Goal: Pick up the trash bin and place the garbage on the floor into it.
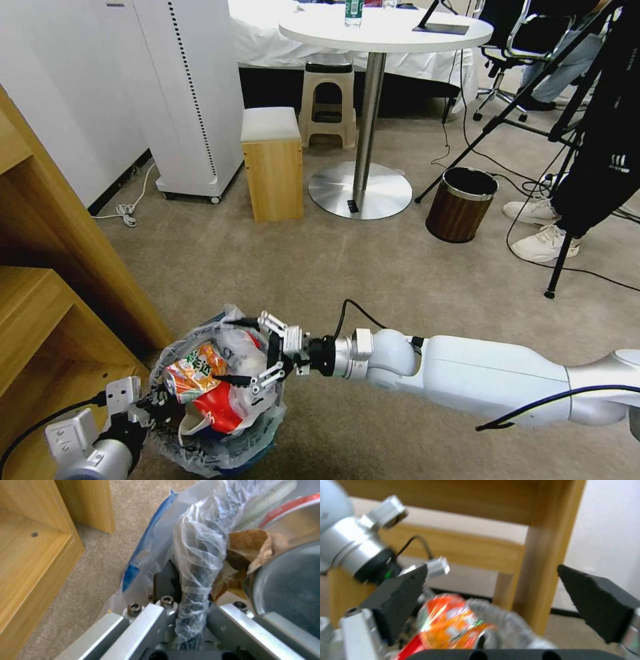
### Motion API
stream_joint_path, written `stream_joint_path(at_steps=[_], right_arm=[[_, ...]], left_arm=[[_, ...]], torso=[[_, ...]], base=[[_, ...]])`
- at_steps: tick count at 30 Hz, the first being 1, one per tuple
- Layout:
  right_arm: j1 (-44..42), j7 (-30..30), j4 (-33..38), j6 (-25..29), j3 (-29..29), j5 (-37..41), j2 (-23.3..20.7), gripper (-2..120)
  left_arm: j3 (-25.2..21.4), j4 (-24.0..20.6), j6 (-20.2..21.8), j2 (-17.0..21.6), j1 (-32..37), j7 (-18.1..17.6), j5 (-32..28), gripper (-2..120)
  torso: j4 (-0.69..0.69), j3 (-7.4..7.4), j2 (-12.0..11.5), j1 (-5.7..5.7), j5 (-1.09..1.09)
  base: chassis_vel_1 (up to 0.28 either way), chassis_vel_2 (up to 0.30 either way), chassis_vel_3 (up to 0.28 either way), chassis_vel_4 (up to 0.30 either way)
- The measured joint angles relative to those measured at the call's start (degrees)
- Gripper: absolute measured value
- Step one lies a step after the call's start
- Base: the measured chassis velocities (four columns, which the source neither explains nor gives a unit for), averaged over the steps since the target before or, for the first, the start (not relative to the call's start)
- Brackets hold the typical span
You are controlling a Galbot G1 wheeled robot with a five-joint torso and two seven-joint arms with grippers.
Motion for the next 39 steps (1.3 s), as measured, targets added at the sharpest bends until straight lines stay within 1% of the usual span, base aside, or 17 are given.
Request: stream_joint_path(at_steps=[2,6,8,10,12,13,16,17,20,21,24,26,27,28,29,33,39], right_arm=[[-1.1,0.1,1.3,-0.1,3.8,0.6,-0.7,100],[-2.2,0.1,2.5,-0.1,6.9,1.0,-1.3,100],[-4.2,0.2,4.6,-0.2,11.6,1.7,-2.4,100],[-4.7,0.2,4.9,-0.2,12.7,1.8,-2.8,100],[-7.3,0.2,6.5,-0.3,17.3,2.1,-4.7,100],[-7.3,0.2,6.5,-0.3,17.3,2.1,-4.7,100],[-10.6,0.3,6.9,-0.3,22.0,2.4,-7.2,100],[-10.6,0.3,6.9,-0.3,22.0,2.4,-7.2,100],[-15.3,0.2,7.0,-0.1,27.5,2.3,-9.3,100],[-15.3,0.2,7.0,-0.1,27.5,2.3,-9.3,100],[-19.8,0.2,7.6,0.1,33.3,2.0,-11.4,100],[-20.1,0.2,7.6,0.2,33.8,1.9,-11.6,100],[-22.2,0.1,7.9,0.4,36.6,1.7,-12.6,100],[-23.6,0.0,8.0,0.5,38.6,1.5,-13.1,100],[-24.8,-0.1,8.0,0.7,40.5,1.5,-13.8,100],[-27.0,-0.3,8.0,1.3,43.8,1.4,-14.6,100],[-29.1,-0.5,7.9,1.5,46.7,1.3,-14.7,100]], left_arm=[[-0.1,0.1,0.4,0.8,1.0,-0.5,-0.5,0],[0.0,0.3,0.8,1.9,1.8,-0.9,-1.0,0],[0.0,0.9,1.5,5.0,2.0,-2.2,-3.2,0],[-0.1,1.0,1.7,5.8,2.0,-2.6,-4.0,0],[-0.1,2.2,2.5,9.5,1.5,-4.5,-7.8,0],[-0.1,2.2,2.5,9.5,1.5,-4.5,-7.8,0],[-0.1,3.4,3.3,13.1,0.3,-6.9,-13.2,0],[-0.1,3.4,3.3,13.1,0.3,-6.9,-13.2,0],[0.2,5.1,3.7,17.3,-1.3,-9.0,-19.1,0],[0.2,5.1,3.7,17.3,-1.3,-9.0,-19.1,0],[0.9,7.6,3.7,22.3,-3.0,-10.8,-24.6,0],[1.0,7.8,3.7,22.7,-3.1,-10.9,-24.9,0],[1.4,9.3,3.7,25.2,-3.7,-11.6,-26.9,0],[1.9,10.3,3.7,26.7,-4.3,-11.9,-28.2,0],[2.3,11.4,3.7,28.0,-4.8,-12.3,-29.0,0],[3.3,14.1,3.5,30.7,-6.2,-12.7,-30.8,0],[4.7,16.7,3.2,32.5,-8.2,-13.1,-32.7,0]], torso=[[0.0,0.0,0.0,0.0,0.0],[0.01,0.0,0.0,0.0,0.0],[0.01,0.0,0.0,0.0,0.0],[0.01,0.0,0.0,0.0,0.0],[0.0,0.0,0.0,0.0,0.0],[0.0,0.0,0.0,0.0,0.0],[0.0,0.0,0.0,0.0,0.0],[0.0,0.0,0.0,0.0,0.0],[0.0,0.0,0.0,0.0,0.0],[0.0,0.0,0.0,0.0,0.0],[0.0,0.0,0.0,0.0,0.0],[0.0,0.0,0.0,0.0,0.0],[-0.04,0.0,0.0,0.0,0.0],[0.02,0.0,0.0,0.0,0.01],[-0.01,-0.01,0.0,0.0,0.01],[0.0,-0.01,0.0,0.0,0.01],[0.01,-0.01,0.0,0.0,0.0]], base=[[0.0,0.0,0.0,0.0],[0.0,0.0,0.0,0.0],[0.0,0.0,0.0,0.0],[0.0,0.0,0.0,0.0],[0.0,0.0,0.0,0.0],[0.0,0.0,0.0,0.0],[0.0,0.0,0.0,0.0],[0.0,0.0,0.0,0.0],[0.0,0.0,0.0,0.0],[0.0,0.0,0.0,0.0],[0.0,0.0,0.0,0.0],[0.0,0.0,0.0,0.0],[0.0,0.0,0.0,0.0],[0.0,0.0,0.0,0.0],[0.0,0.0,0.0,0.0],[0.0,0.0,0.0,0.0],[0.0,0.0,0.0,0.0]])
